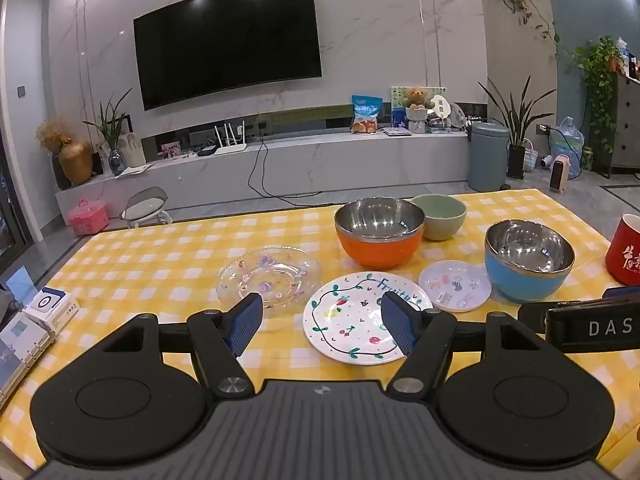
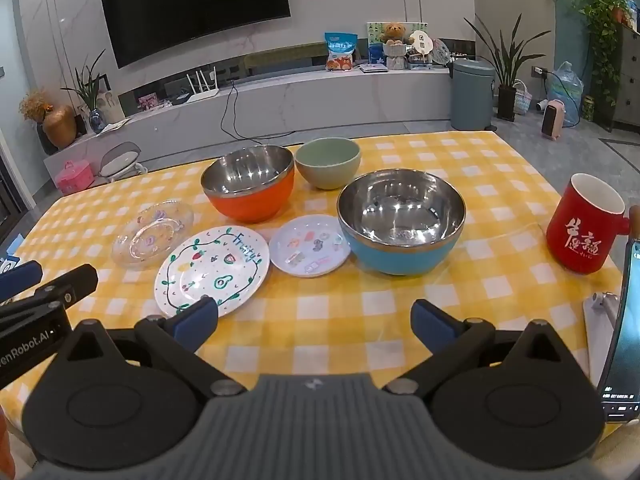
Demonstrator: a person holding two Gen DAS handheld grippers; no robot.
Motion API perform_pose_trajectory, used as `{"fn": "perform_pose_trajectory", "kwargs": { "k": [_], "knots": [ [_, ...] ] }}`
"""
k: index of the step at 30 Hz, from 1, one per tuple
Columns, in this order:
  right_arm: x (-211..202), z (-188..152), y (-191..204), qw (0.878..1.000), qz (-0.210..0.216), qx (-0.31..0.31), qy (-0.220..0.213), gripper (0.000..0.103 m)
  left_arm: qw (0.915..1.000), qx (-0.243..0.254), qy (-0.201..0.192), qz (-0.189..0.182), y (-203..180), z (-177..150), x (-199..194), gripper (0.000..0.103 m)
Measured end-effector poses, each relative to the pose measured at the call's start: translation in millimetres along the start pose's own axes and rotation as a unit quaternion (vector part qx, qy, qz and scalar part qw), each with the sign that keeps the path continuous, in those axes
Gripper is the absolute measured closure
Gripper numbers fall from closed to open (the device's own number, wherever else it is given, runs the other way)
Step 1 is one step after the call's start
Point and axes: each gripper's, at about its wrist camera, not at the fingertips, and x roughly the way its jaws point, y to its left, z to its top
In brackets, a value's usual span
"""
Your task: Organize plates and bowls
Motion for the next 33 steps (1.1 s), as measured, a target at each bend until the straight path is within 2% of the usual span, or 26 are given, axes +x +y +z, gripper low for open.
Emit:
{"fn": "perform_pose_trajectory", "kwargs": {
  "k": [33],
  "knots": [
    [1.7,-1.3,-2.4,1.0,-0.001,0.002,0.004,0.003,1.0,0.002,0.0,-0.002,0.2,1.2,-0.7,0.023]
  ]
}}
